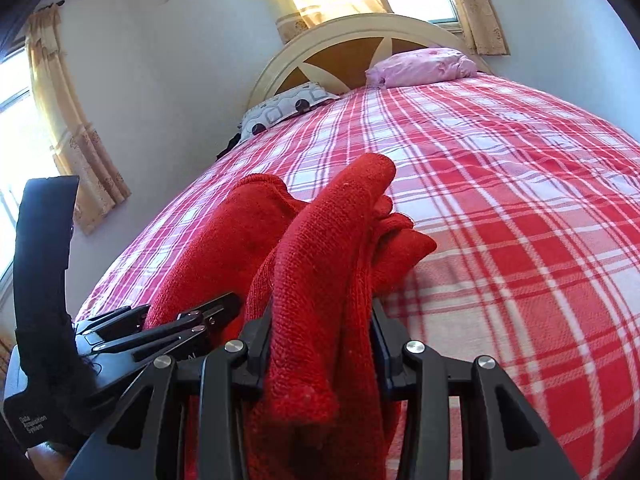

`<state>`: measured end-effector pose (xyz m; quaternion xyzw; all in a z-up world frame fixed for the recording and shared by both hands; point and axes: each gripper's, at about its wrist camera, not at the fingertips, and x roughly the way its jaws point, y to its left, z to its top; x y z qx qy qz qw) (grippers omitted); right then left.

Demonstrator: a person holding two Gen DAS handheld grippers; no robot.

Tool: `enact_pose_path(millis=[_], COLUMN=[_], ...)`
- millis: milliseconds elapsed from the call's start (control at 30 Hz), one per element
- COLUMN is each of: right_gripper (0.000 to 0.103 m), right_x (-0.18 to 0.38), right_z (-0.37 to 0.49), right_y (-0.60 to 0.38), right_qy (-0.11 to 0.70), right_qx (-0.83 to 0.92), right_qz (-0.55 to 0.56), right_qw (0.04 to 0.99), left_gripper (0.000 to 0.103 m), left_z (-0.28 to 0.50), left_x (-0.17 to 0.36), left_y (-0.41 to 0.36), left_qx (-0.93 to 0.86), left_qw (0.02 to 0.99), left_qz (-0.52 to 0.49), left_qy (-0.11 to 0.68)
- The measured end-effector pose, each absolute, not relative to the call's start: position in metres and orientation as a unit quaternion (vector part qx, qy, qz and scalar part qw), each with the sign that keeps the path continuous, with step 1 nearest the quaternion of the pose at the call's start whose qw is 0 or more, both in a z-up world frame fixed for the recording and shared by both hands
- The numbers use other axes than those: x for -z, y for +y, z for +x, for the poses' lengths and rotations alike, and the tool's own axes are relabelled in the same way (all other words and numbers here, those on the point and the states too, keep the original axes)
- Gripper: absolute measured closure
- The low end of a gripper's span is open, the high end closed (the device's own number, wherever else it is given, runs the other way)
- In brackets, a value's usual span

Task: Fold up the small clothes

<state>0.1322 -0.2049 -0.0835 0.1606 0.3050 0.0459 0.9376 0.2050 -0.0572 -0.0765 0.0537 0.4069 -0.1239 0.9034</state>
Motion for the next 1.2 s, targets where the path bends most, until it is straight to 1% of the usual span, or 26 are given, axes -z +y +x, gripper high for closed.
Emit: enact_pose_path(millis=[1200], right_gripper=[0.062], right_x=[0.074], right_z=[0.180], right_y=[-0.080], right_qy=[0.318], right_qx=[-0.140], right_qz=[0.131], right_qw=[0.929], left_gripper=[0.064], left_z=[0.221], left_x=[0.072], left_y=[0.065], left_qx=[0.030], left_qw=[0.918], left_qz=[0.017], left_qy=[0.395])
